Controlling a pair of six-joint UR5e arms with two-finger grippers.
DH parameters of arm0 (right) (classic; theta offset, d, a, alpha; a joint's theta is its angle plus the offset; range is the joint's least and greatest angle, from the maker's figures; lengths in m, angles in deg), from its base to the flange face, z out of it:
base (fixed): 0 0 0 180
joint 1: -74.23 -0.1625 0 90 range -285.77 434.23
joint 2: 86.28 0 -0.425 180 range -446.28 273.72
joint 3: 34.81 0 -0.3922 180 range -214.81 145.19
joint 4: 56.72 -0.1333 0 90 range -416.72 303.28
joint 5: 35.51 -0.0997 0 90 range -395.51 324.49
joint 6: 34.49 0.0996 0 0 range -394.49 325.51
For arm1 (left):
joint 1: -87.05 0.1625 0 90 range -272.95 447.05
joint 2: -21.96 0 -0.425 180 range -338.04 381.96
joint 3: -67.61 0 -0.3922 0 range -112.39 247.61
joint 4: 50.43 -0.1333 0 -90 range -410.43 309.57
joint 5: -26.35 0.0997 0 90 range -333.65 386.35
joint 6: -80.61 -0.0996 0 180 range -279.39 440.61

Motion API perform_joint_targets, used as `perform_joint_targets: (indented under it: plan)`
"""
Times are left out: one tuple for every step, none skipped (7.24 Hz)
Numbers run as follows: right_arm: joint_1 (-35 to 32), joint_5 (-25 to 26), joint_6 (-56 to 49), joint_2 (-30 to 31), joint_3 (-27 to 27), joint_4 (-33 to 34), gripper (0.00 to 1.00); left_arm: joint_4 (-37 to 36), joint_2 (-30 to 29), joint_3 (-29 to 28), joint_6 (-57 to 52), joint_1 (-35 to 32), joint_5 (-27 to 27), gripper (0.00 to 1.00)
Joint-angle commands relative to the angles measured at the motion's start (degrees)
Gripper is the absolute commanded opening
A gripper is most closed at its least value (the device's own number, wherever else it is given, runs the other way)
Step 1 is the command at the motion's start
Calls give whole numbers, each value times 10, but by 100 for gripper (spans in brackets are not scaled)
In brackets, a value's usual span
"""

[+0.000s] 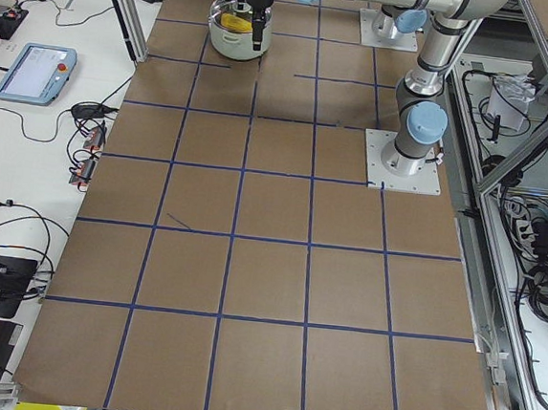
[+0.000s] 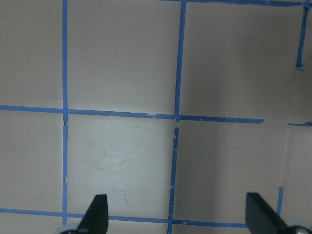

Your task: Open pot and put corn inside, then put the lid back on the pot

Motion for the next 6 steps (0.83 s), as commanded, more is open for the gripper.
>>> perform_joint_targets:
  plan:
    - [-3, -3, 2, 1, 2, 2, 66, 0, -2, 0, 0, 0, -1, 100]
    - [-3, 0, 5, 2, -1, 5, 89, 1, 6, 0, 0, 0, -1, 100]
    - [-3, 4, 5, 4, -5, 5, 96, 1, 8, 0, 0, 0, -1, 100]
    - [-2, 6, 5, 6, -5, 5, 96, 0, 4, 0, 0, 0, -1, 100]
    - [-2, 7, 4, 20, -5, 5, 98, 0, 3, 0, 0, 0, -1, 100]
    - [2, 6, 2, 36, -5, 4, 99, 0, 5, 0, 0, 0, -1, 100]
